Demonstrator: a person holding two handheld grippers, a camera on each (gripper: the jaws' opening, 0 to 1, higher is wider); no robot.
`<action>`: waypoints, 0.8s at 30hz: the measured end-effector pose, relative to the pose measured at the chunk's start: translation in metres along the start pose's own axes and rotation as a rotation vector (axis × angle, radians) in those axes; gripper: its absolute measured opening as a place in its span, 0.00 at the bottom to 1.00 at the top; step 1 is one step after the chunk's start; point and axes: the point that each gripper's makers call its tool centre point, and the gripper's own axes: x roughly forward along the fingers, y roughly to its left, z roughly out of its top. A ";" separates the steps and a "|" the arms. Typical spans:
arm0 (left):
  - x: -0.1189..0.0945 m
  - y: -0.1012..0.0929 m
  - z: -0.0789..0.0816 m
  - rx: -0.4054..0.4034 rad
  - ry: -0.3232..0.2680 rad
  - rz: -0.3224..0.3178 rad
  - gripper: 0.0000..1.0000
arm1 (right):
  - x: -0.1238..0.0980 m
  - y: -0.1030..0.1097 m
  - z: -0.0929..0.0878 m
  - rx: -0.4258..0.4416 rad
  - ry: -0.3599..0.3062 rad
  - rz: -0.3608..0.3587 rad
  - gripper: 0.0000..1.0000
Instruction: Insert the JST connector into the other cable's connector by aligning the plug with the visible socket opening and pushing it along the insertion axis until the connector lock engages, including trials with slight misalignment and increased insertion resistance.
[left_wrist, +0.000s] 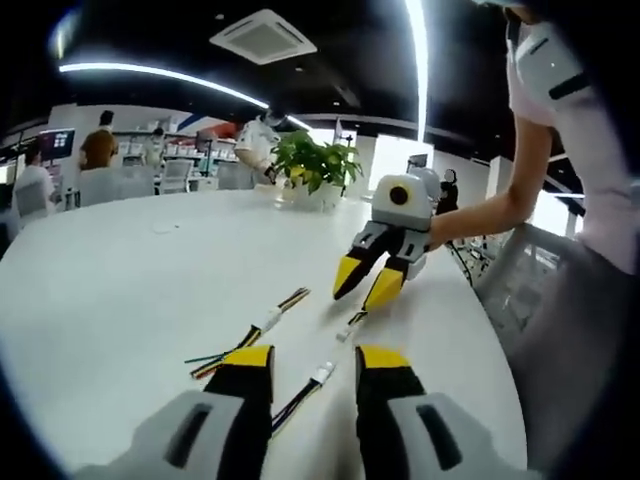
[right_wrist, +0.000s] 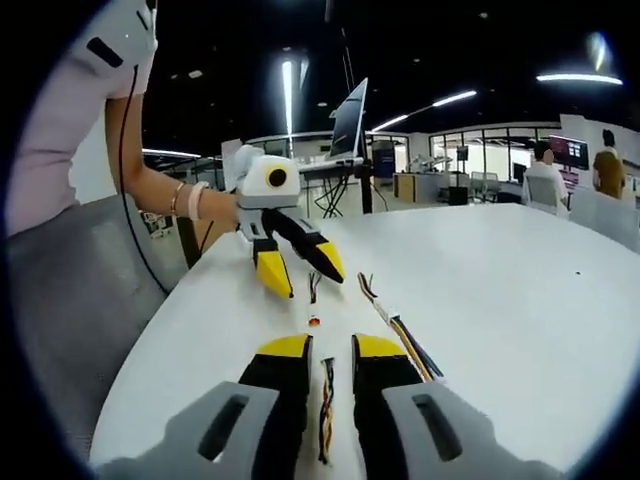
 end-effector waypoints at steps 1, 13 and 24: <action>0.000 -0.001 -0.001 -0.001 0.001 -0.003 0.27 | 0.000 0.000 -0.001 -0.004 0.002 0.001 0.13; 0.001 0.000 -0.009 0.016 -0.012 -0.043 0.22 | 0.006 0.002 -0.017 -0.029 0.016 0.045 0.11; 0.004 -0.005 -0.016 0.064 -0.014 -0.078 0.15 | 0.010 0.005 -0.022 -0.047 0.015 0.057 0.09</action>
